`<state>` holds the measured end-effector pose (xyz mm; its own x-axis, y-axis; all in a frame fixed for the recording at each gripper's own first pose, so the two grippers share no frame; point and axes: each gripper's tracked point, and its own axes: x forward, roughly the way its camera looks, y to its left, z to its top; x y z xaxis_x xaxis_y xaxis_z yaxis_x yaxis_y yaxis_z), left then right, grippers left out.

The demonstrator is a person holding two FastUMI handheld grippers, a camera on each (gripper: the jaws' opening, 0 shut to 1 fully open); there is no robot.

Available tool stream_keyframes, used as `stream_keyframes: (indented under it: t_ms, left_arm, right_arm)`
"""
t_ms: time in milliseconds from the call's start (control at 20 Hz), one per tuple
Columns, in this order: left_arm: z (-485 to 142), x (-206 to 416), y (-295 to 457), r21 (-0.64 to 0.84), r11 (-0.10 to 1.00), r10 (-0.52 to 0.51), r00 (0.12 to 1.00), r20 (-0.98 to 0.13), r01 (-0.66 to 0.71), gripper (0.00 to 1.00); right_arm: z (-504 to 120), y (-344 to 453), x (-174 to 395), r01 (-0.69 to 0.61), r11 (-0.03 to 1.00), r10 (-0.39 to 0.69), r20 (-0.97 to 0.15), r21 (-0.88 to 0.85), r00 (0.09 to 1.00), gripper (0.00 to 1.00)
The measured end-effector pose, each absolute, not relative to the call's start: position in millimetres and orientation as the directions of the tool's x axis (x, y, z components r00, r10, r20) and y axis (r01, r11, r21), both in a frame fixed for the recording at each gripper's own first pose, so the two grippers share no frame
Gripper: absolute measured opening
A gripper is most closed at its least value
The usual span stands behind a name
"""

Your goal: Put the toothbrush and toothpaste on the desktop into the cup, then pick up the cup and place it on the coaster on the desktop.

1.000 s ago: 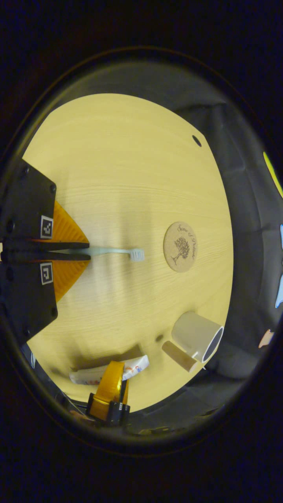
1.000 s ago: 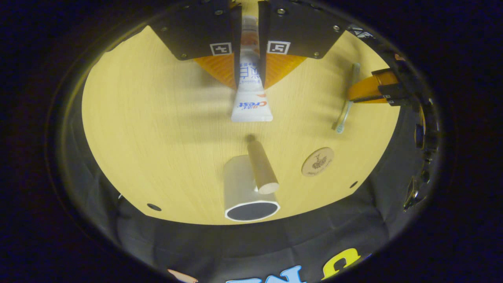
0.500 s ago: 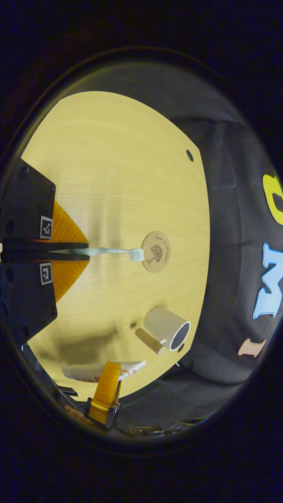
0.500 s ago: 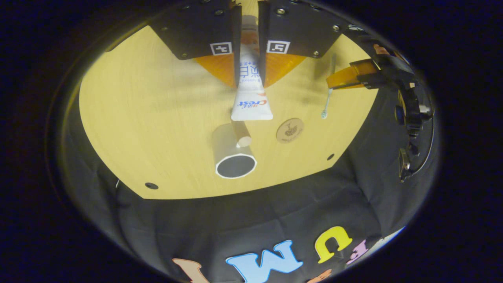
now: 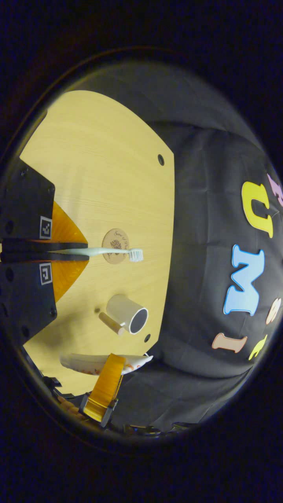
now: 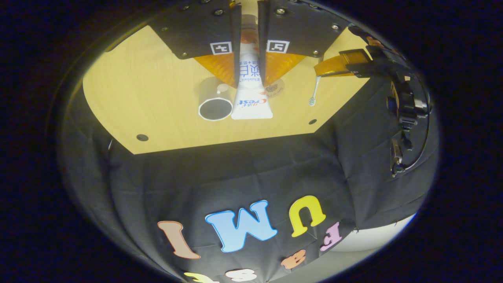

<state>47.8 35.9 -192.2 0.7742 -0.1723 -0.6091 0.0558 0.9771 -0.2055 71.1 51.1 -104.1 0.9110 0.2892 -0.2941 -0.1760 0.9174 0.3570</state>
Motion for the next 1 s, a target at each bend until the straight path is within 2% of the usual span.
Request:
stream_keyframes:
  t_ms: [350, 450, 500, 550, 600, 1000]
  left_arm:
    - [-149.4, 84.5, 27.2, -0.199, 0.973, -0.201, 0.862, -0.466, 0.12, 0.06]
    - [-143.7, 94.5, 23.6, -0.18, 0.973, -0.214, 0.872, -0.44, 0.147, 0.08]
    - [-138.8, 100.9, 21.7, -0.175, 0.971, -0.223, 0.878, -0.423, 0.162, 0.08]
    - [-134.0, 107.6, 21.0, -0.169, 0.971, -0.227, 0.886, -0.404, 0.172, 0.08]
    - [-129.4, 113.4, 18.4, -0.167, 0.969, -0.236, 0.892, -0.385, 0.184, 0.08]
    - [-110.8, 143.1, 14.5, -0.193, 0.955, -0.276, 0.911, -0.305, 0.224, 0.07]
  right_arm:
    - [-59.0, 39.6, 113.0, -0.148, 0.914, 0.21, -0.129, 0.378, 0.969, 0.17]
    - [-54.5, 30.6, 126.6, -0.126, 0.916, 0.181, -0.112, 0.38, 0.977, 0.21]
    - [-50.3, 28.2, 132.5, -0.121, 0.914, 0.171, -0.097, 0.388, 0.981, 0.17]
    - [-46.0, 25.9, 141.4, -0.117, 0.912, 0.162, -0.084, 0.394, 0.983, 0.21]
    - [-44.0, 21.5, 150.0, -0.107, 0.91, 0.146, -0.068, 0.4, 0.987, 0.17]
    - [-45.9, 2.0, 214.2, -0.049, 0.922, 0.054, -0.003, 0.384, 0.999, 0.17]
